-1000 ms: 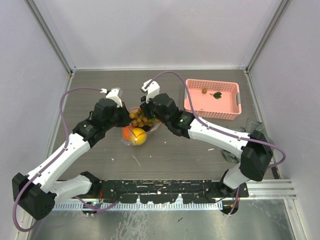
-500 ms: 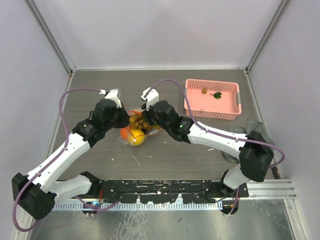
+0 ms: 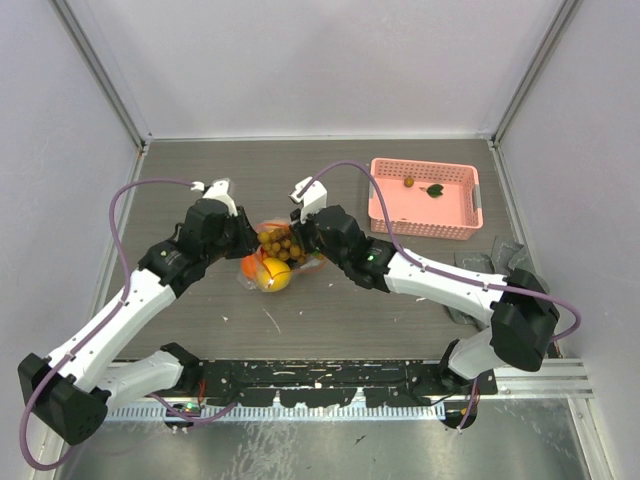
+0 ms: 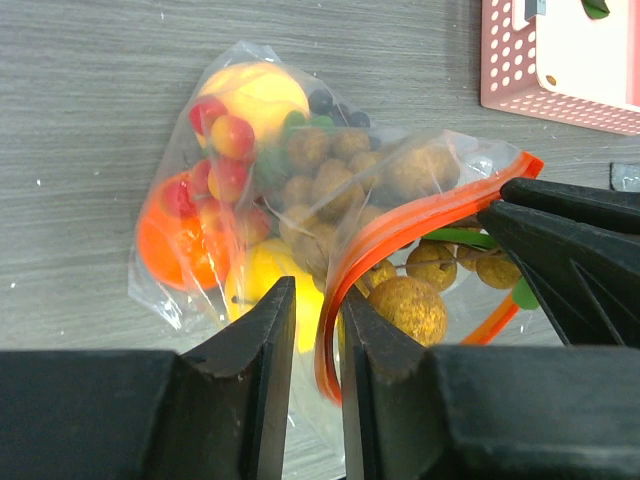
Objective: Place the food in the zip-top bag and seal the zipper
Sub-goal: Place the fake fruit in the zipper food storage bag.
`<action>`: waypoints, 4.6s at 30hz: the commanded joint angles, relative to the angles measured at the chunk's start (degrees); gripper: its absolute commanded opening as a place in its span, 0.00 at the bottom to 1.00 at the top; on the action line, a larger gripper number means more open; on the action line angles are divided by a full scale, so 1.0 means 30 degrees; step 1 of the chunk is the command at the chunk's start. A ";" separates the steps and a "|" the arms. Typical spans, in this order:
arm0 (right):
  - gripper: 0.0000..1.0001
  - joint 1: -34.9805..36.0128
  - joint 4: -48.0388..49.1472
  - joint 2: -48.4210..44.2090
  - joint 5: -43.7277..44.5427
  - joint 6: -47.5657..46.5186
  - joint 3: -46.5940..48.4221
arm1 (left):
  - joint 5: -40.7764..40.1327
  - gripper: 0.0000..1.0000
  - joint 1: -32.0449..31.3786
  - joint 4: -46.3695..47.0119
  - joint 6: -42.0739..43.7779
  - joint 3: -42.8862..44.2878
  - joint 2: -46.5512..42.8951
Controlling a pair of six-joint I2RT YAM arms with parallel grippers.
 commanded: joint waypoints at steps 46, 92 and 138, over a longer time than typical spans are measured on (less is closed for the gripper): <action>0.00 0.3137 0.0118 -0.1386 0.5632 -0.2226 -0.0394 | -0.5061 0.00 -0.4990 -0.2919 -0.5571 0.0251 -0.1152; 0.00 0.4898 0.3364 -0.3567 1.1879 -0.6222 -0.2248 | -0.0530 0.00 -0.6837 -0.0107 -0.4993 0.0726 -0.0488; 0.69 0.4877 -0.8082 -1.1381 0.7699 0.6969 -0.5846 | -0.1190 0.00 -0.6770 0.0906 -0.5661 -0.1090 -0.1803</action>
